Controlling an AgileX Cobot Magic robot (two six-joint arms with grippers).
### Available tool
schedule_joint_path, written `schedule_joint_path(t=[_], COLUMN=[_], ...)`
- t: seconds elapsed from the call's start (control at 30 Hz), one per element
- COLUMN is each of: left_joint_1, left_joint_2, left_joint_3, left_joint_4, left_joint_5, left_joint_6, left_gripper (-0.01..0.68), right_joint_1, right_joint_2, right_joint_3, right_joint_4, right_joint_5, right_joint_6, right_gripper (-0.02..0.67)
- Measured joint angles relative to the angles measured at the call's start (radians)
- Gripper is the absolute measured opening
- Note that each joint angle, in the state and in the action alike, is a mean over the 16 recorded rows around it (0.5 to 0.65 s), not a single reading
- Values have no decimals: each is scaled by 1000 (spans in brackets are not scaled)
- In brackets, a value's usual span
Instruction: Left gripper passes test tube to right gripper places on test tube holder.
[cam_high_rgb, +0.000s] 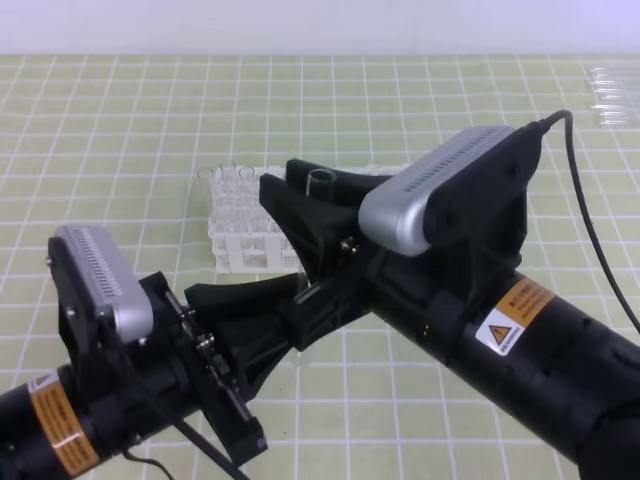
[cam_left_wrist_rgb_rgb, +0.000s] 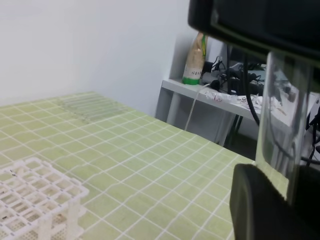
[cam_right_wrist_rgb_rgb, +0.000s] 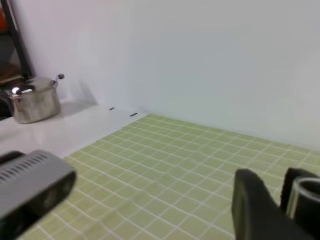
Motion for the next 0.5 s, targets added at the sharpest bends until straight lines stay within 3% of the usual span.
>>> schedule_joint_path(t=[0.23, 0.5], left_joint_1=[0, 0], left_joint_2=[0, -1], left_joint_3=[0, 0], left_joint_4=[1, 0], left_joint_5=[3, -6], left_joint_6=[-1, 3], left_gripper=[71, 73], right_joint_1=[2, 2], right_joint_2=[2, 6], right_joint_3=[0, -1], right_joint_4=[0, 0], right_joint_5=[0, 0], right_joint_6=[9, 12], right_gripper=[95, 86])
